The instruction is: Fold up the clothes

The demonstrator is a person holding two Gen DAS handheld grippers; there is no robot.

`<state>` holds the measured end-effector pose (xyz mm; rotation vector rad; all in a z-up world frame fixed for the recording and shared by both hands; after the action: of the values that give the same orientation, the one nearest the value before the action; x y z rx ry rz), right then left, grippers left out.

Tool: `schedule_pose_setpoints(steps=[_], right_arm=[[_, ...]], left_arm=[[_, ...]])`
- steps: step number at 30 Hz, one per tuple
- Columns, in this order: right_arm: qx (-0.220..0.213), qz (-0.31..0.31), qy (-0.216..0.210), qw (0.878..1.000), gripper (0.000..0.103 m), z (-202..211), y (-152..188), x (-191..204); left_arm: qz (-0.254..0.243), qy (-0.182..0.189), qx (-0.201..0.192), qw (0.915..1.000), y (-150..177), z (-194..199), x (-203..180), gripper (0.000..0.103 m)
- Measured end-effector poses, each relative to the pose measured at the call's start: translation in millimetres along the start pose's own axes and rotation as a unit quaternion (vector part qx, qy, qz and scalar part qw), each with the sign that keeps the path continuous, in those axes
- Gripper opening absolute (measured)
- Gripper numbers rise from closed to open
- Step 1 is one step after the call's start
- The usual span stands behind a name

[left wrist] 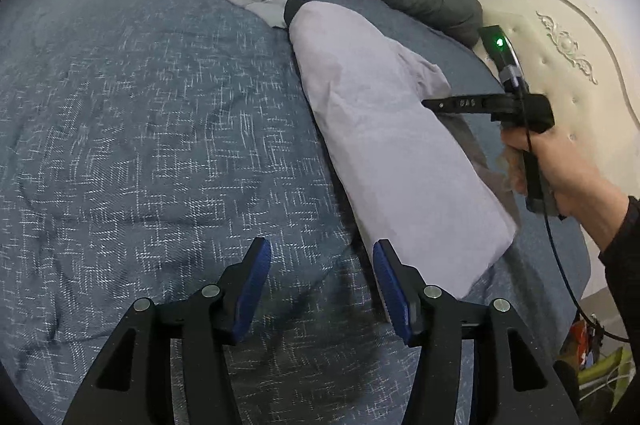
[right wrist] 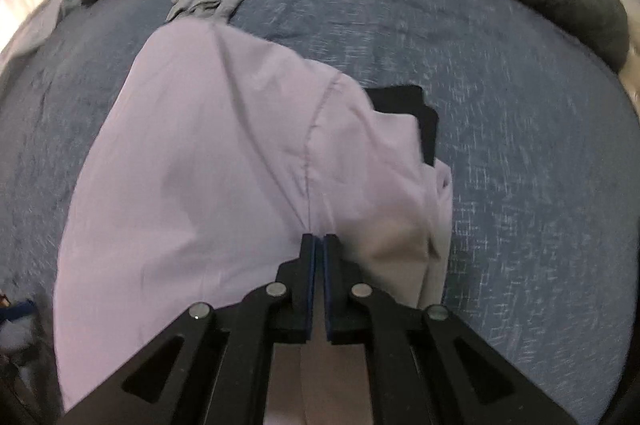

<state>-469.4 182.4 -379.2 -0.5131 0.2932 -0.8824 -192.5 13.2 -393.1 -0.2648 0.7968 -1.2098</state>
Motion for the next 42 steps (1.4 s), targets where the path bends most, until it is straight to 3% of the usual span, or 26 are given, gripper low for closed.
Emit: schedule_pose_setpoints(steps=[7,12,18,22,25,28,32,35,42], right_arm=[[-0.026,-0.027,0.006,0.999,0.002,5.7,-14.0,-27.3],[0.025,-0.008,0.026,0.999,0.001,-37.4,-19.5,-30.5],[0.016,-0.012,0.026,0.999,0.0,-29.7,-24.9,-35.8],[-0.031,0.002,-0.024,0.999,0.001,17.9,-26.6,-3.7],[-0.033,0.021,-0.084,0.996,0.001,45.0,-8.2,34.8],[-0.015,0.022,-0.114,0.993,0.001,48.1,15.4,60.1],[0.006,0.012,-0.113,0.993,0.001,37.7,45.7,80.2],[0.013,-0.004,-0.113,0.993,0.001,22.7,50.1,75.6],[-0.001,-0.007,-0.111,0.994,0.001,61.1,56.1,80.8]], left_arm=[[0.0,0.005,0.004,1.0,4.0,-0.9,-3.6,0.058],[-0.002,0.002,0.002,1.0,1.8,0.1,-2.5,0.058],[0.001,-0.001,0.008,1.0,3.6,-2.8,1.8,0.058],[0.0,0.0,0.006,1.0,2.9,-1.5,0.5,0.058],[0.004,0.0,0.007,1.0,2.9,-1.3,1.1,0.058],[0.007,-0.003,0.007,0.9999,3.3,-0.9,2.1,0.058],[0.01,-0.006,0.009,0.9999,5.3,-0.4,4.7,0.058],[0.015,-0.004,0.008,0.9998,4.7,2.3,6.0,0.058],[0.02,0.001,0.004,0.9998,2.1,9.2,6.8,0.058]])
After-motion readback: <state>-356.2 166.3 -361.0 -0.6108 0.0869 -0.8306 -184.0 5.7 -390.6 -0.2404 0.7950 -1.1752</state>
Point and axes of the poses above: each gripper's, at about its wrist camera, not at the fingertips, and z roughly against the way its jaws point, x to its left, y to its underside, the point moved 6 cm from there along -z, roughly the way its jaws point, and after that the axes turned 6 degrees about -x, right-handed, at the moved point
